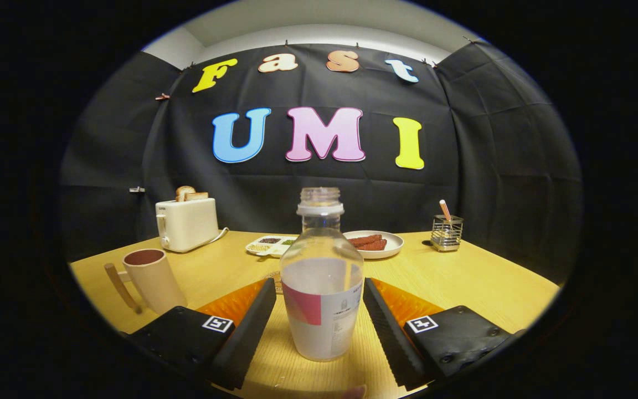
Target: Take the bottle from table, then pour the juice into the cup, finally place the bottle on the coaster
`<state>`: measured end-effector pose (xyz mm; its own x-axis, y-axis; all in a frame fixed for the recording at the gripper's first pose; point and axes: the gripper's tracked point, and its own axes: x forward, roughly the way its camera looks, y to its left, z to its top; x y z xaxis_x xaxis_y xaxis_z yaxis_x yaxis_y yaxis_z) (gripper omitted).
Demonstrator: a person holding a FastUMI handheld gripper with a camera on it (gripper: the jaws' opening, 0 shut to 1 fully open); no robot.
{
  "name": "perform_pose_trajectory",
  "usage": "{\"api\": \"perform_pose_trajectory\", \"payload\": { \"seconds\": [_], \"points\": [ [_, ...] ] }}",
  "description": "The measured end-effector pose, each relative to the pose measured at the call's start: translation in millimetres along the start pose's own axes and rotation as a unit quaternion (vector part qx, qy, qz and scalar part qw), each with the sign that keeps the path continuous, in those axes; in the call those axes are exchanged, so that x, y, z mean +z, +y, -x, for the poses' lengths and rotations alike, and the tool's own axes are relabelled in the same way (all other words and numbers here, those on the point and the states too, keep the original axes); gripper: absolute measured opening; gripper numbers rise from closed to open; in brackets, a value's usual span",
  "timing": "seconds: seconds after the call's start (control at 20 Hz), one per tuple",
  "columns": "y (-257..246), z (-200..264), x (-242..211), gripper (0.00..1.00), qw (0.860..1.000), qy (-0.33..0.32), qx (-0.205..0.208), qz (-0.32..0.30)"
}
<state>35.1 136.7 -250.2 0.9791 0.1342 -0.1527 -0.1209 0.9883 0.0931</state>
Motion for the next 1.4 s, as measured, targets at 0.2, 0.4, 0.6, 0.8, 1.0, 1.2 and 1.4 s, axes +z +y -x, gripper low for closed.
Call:
{"api": "perform_pose_trajectory", "payload": {
  "seconds": [0.2, 0.4, 0.6, 0.8, 1.0, 1.2, 1.4],
  "points": [
    [-0.8, -2.7, -3.0, 0.95, 1.0, 0.004, -0.027, -0.007],
    [5.6, -6.5, 1.4, 0.76, 1.0, 0.01, -0.02, -0.002],
    [-1.5, -5.8, 37.9, 0.74, 0.999, 0.003, -0.034, 0.024],
    [1.8, 1.3, 88.8, 0.74, 0.996, -0.015, -0.032, 0.085],
    [11.6, 0.8, 116.7, 0.74, 0.99, 0.005, -0.041, 0.134],
    [32.7, 4.6, 136.2, 0.73, 0.978, 0.013, -0.042, 0.204],
    [42.4, 8.7, 139.0, 0.73, 0.956, 0.011, -0.055, 0.288]
  ]
}}
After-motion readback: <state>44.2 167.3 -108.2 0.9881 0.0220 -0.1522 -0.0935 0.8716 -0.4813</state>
